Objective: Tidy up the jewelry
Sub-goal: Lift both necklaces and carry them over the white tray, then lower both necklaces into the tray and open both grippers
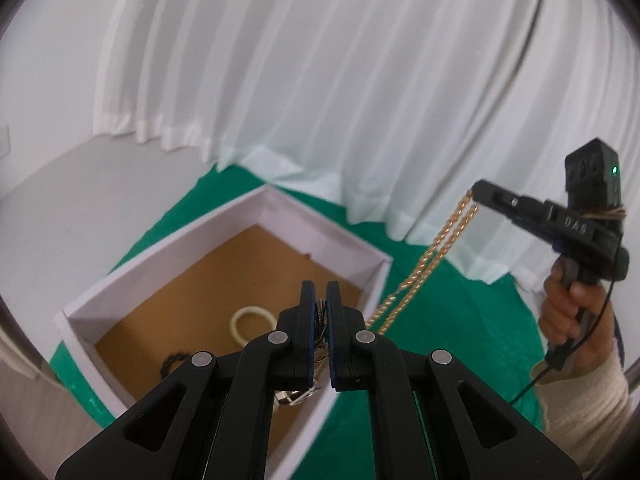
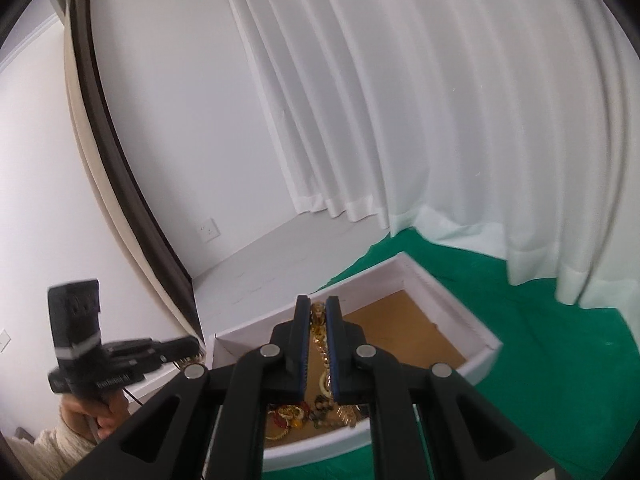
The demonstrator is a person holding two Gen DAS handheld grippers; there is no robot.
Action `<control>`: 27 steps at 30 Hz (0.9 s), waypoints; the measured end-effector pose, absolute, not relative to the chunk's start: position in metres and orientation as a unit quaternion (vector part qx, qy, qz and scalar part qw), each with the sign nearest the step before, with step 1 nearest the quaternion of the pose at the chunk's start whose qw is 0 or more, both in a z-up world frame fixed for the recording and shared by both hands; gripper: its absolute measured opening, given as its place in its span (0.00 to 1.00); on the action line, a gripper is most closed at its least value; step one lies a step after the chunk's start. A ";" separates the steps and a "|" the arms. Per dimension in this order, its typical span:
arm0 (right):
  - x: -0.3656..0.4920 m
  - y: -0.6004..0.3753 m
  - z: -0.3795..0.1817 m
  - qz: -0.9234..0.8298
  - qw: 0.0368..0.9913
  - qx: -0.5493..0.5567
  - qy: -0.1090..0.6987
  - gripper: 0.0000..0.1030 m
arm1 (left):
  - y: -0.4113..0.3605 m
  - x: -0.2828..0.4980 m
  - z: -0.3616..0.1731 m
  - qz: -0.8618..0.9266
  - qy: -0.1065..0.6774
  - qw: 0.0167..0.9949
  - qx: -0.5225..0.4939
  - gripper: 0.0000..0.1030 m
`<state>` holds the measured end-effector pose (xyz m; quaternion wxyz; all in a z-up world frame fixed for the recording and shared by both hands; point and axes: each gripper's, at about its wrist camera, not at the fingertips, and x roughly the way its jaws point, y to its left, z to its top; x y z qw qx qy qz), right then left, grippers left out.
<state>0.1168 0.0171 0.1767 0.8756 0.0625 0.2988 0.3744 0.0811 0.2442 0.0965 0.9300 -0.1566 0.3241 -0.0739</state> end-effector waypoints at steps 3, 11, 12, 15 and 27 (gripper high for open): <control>0.135 0.035 0.165 0.378 0.869 0.061 0.314 0.08 | 0.257 0.096 0.080 -0.063 0.339 0.925 -0.159 0.03; 0.186 0.056 0.106 0.343 0.866 0.034 0.361 0.08 | 0.282 0.143 0.015 -0.023 0.389 0.906 -0.164 0.03; 0.195 0.058 0.092 0.334 0.865 0.028 0.373 0.08 | 0.283 0.146 0.006 -0.018 0.399 0.901 -0.166 0.03; 0.221 0.065 0.048 0.310 0.851 0.018 0.422 0.08 | 0.281 0.160 -0.027 0.001 0.432 0.888 -0.159 0.04; 0.231 0.056 0.019 0.246 0.859 0.006 0.449 0.50 | 0.252 0.139 -0.021 0.086 0.400 0.910 -0.064 0.93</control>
